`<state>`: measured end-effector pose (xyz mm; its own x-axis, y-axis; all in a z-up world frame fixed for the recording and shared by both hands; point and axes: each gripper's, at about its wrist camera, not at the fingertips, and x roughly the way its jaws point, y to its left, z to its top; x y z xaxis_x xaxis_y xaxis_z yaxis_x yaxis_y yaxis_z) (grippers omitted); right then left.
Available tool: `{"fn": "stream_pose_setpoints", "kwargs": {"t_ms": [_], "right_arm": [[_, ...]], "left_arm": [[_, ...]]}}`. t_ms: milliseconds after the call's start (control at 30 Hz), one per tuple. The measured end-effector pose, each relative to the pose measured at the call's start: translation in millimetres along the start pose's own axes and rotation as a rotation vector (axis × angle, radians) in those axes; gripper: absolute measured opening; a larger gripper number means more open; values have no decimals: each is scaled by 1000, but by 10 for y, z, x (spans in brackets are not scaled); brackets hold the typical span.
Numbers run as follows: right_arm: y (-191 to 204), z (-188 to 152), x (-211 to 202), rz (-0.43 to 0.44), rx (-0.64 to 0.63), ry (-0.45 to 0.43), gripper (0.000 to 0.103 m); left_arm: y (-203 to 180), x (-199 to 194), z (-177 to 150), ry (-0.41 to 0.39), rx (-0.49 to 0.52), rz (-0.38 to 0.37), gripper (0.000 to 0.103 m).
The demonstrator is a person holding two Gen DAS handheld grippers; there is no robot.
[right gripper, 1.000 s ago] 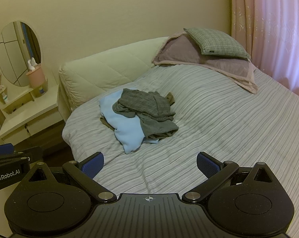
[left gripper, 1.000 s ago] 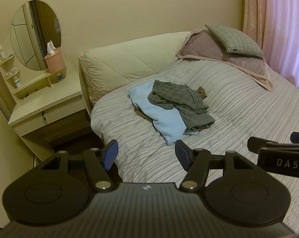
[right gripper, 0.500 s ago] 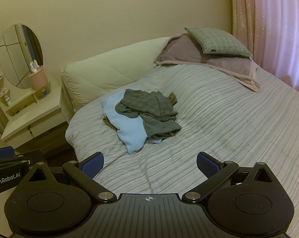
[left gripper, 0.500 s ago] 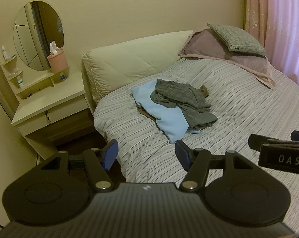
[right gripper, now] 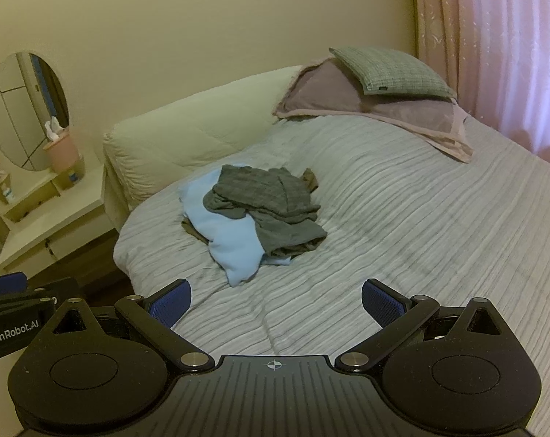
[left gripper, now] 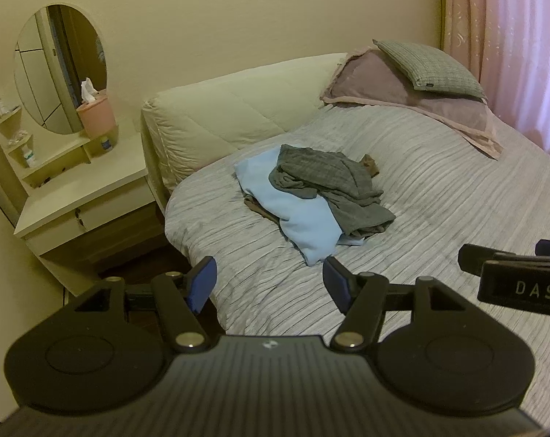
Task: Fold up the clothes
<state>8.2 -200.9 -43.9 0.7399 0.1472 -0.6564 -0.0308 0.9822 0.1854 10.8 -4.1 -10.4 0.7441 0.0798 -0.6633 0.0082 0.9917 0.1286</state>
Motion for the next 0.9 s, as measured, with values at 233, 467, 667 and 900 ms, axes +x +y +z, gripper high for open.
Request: {"fn": "stream_pose_setpoints", "kwargs": {"t_ms": [233,467,667,900], "right_arm": [[71,102,196,-30,15,8,102],[169,285,534,-69,37,29,102],[245,460,882,-102,66,56,102],[349,663,1355,-122,96,79,102]], "left_arm": [[62,234,99,7,14,-28,61],[179,641,326,25,40,-65,61],[270,1061,522,45,72,-99,61],[424,1570,765,74,91,-131,61]]}}
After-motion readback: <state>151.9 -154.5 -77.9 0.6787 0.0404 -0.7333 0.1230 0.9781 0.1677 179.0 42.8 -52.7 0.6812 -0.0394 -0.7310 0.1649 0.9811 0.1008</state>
